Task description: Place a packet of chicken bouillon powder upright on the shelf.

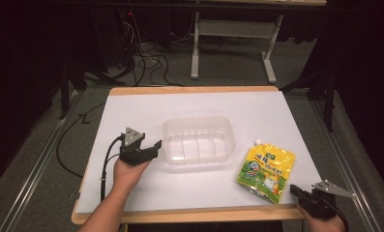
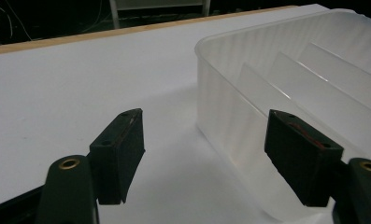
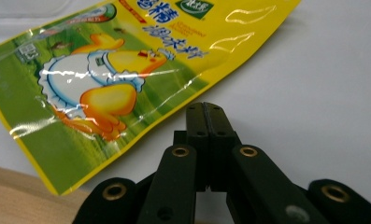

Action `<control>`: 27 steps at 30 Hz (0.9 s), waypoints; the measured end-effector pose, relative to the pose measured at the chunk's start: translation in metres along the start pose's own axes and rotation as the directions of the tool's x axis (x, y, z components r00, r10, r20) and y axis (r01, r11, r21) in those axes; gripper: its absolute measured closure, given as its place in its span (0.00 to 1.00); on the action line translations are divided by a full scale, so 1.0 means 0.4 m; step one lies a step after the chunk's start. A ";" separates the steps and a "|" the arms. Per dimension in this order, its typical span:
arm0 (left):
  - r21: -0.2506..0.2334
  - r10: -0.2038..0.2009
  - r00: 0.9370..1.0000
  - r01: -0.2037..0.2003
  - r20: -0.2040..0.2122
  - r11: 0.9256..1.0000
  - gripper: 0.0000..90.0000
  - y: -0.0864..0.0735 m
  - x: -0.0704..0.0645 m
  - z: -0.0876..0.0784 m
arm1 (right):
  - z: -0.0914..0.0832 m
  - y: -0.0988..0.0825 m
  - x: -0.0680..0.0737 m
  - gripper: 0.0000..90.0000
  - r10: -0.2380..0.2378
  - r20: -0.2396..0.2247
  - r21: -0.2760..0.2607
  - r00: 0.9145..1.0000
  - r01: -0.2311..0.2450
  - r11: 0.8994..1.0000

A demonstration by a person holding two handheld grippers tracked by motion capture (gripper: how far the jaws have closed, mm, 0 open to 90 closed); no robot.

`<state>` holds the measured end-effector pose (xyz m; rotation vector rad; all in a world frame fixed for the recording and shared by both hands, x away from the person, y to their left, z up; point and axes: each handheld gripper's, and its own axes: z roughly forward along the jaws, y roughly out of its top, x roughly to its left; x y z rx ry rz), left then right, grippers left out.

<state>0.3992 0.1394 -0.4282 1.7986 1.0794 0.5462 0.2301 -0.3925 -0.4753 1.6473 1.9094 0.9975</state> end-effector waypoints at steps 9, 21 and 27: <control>-0.010 0.005 1.000 -0.005 -0.004 1.000 0.33 0.001 -0.002 -0.009 | 0.021 0.002 0.030 1.00 -0.023 -0.070 0.029 0.997 0.025 0.999; -0.005 -0.004 0.999 0.004 -0.036 1.000 0.33 -0.017 0.023 -0.041 | 0.069 0.035 0.074 1.00 -0.080 -0.139 0.046 0.987 0.087 0.995; 0.012 -0.007 0.999 0.007 -0.035 1.000 0.33 -0.027 0.033 -0.048 | 0.063 0.059 0.079 0.96 -0.096 -0.142 -0.001 0.985 0.097 0.995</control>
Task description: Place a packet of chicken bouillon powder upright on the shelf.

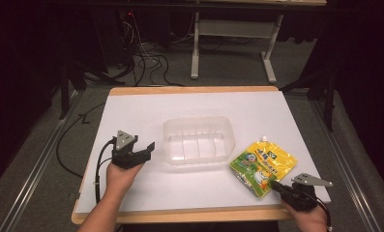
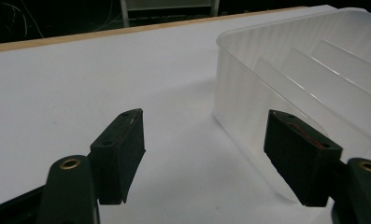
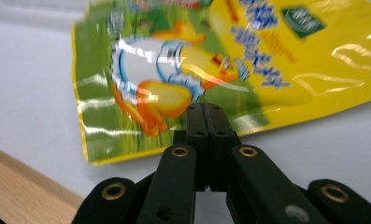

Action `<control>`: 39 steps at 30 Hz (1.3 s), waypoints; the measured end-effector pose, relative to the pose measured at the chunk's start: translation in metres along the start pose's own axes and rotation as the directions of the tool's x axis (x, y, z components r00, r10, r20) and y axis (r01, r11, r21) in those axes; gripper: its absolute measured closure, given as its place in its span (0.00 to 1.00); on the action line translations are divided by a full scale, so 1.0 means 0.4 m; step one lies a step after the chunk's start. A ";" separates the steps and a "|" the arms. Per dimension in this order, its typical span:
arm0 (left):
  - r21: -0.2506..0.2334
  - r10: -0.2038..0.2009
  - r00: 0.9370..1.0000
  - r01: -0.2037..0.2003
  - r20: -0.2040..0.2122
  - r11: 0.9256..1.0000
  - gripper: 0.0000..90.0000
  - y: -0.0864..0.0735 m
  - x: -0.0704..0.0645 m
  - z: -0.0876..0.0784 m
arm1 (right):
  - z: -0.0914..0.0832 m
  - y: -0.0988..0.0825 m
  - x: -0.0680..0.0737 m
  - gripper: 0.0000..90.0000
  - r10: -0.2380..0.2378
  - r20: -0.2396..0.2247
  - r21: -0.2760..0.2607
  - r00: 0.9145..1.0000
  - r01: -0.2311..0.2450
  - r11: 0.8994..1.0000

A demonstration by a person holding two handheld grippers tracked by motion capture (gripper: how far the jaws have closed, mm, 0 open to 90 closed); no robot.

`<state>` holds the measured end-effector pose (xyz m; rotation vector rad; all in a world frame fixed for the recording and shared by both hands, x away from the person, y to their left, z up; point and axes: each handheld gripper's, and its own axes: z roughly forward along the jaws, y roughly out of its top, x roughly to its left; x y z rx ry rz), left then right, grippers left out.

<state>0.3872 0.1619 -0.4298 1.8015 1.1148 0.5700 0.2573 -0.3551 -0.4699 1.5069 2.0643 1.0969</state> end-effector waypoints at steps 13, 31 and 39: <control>-0.029 0.044 0.999 -0.044 0.020 0.999 0.39 -0.056 0.007 -0.066 | 0.032 0.098 -0.066 0.65 0.109 0.077 -0.159 0.991 -0.096 0.983; 0.016 0.028 0.999 -0.029 0.037 0.999 0.42 -0.107 0.027 -0.109 | 0.039 0.100 -0.243 0.47 0.371 0.094 -0.185 0.924 -0.350 0.918; 0.022 0.039 0.998 -0.040 0.045 0.999 0.41 -0.105 0.021 -0.100 | 0.053 0.081 -0.266 0.45 0.455 0.033 -0.141 0.890 -0.446 0.884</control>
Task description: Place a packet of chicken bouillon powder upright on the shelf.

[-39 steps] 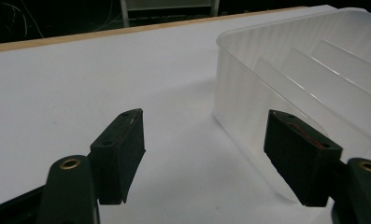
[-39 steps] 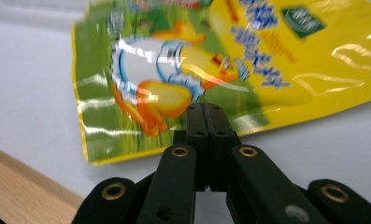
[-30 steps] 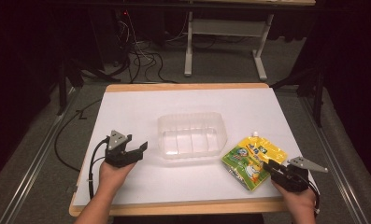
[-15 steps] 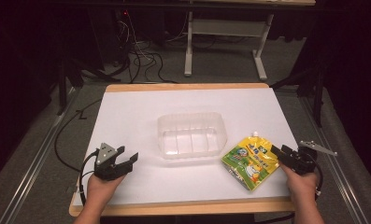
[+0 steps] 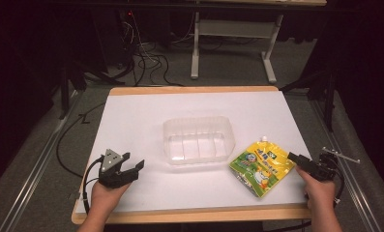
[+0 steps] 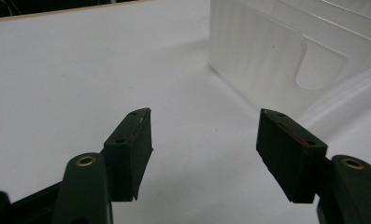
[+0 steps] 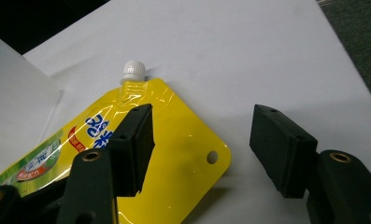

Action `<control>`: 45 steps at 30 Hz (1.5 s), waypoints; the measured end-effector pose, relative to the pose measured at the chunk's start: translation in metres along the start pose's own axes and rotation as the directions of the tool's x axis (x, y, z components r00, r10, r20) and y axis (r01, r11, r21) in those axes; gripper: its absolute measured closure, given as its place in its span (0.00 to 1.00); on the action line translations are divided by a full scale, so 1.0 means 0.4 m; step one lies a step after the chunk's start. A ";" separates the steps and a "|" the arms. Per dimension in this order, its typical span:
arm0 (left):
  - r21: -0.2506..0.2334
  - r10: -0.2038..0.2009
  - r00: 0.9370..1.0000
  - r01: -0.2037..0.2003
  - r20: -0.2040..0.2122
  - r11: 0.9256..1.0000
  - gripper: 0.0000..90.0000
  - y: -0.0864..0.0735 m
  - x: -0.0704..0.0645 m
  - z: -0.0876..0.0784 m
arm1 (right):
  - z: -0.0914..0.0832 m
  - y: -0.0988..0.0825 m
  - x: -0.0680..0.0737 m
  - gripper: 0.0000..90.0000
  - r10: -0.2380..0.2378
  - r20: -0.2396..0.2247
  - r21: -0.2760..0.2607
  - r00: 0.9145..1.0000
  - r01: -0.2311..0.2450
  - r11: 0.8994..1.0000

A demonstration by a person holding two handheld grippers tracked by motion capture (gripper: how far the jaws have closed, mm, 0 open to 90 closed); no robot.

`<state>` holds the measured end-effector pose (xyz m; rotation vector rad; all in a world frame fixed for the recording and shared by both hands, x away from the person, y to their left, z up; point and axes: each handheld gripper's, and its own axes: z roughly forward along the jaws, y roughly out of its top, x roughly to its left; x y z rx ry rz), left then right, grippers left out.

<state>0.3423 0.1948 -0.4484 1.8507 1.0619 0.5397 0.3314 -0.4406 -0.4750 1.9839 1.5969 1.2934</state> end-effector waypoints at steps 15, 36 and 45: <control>0.010 0.012 1.000 -0.012 0.006 1.000 0.40 -0.001 0.000 0.004 | 0.009 -0.009 0.005 0.60 0.030 -0.062 0.045 0.998 -0.027 0.999; 0.019 0.038 0.999 -0.038 0.014 0.999 0.40 0.002 -0.013 0.015 | 0.028 -0.023 0.019 0.74 0.047 -0.124 0.129 0.991 -0.031 0.991; 0.017 0.041 0.999 -0.041 0.015 0.999 0.40 0.004 -0.015 0.015 | 0.016 -0.023 0.035 1.00 -0.031 -0.130 0.088 0.991 0.042 0.995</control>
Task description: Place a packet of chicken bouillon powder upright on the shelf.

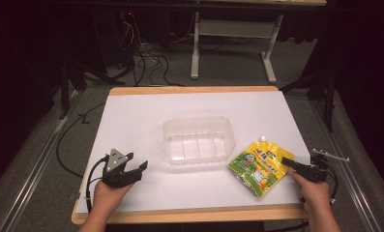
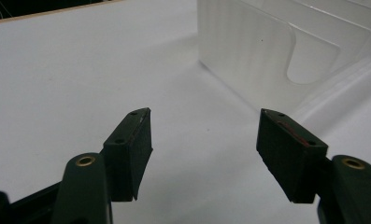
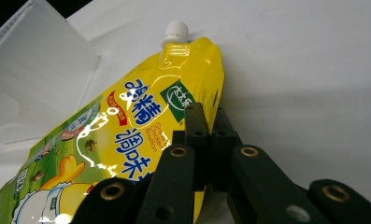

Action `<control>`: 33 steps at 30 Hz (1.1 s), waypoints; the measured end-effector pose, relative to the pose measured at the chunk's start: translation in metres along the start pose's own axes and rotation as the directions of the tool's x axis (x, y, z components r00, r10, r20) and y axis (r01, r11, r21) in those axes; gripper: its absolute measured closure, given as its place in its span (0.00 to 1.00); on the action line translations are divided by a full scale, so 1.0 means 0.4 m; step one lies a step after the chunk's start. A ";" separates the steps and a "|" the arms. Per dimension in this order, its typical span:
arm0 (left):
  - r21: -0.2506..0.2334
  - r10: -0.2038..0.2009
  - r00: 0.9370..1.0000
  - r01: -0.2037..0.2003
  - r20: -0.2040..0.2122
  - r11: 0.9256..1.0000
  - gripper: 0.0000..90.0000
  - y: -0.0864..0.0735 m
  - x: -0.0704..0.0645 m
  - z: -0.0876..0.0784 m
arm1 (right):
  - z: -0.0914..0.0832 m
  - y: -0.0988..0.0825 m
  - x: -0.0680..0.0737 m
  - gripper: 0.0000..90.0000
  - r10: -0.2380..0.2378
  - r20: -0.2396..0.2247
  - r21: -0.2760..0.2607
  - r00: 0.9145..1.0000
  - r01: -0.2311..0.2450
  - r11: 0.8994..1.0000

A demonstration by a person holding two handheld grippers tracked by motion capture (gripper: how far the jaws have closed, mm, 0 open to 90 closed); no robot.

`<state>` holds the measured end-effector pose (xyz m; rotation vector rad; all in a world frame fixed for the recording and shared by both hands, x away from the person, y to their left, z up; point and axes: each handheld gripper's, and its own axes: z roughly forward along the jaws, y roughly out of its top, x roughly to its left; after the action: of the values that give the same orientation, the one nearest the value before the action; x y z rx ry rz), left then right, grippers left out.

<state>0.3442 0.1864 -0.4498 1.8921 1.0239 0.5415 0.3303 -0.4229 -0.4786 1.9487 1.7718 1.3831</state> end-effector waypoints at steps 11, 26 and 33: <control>-0.018 0.007 1.000 -0.007 0.010 1.000 0.40 0.003 -0.005 0.002 | -0.055 0.027 0.078 1.00 -0.119 -0.017 -0.127 0.993 0.116 0.985; -0.025 0.006 1.000 -0.006 0.012 1.000 0.41 0.005 0.003 -0.002 | -0.142 0.045 0.212 1.00 -0.296 -0.015 -0.318 0.955 0.276 0.907; -0.034 0.015 1.000 -0.015 0.005 0.999 0.41 0.007 0.001 -0.008 | -0.163 0.064 0.260 1.00 -0.377 0.042 -0.366 0.925 0.365 0.856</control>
<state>0.3433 0.1875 -0.4459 1.8716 0.9923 0.5588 0.2881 -0.3705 -0.3729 1.3171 1.6390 1.4765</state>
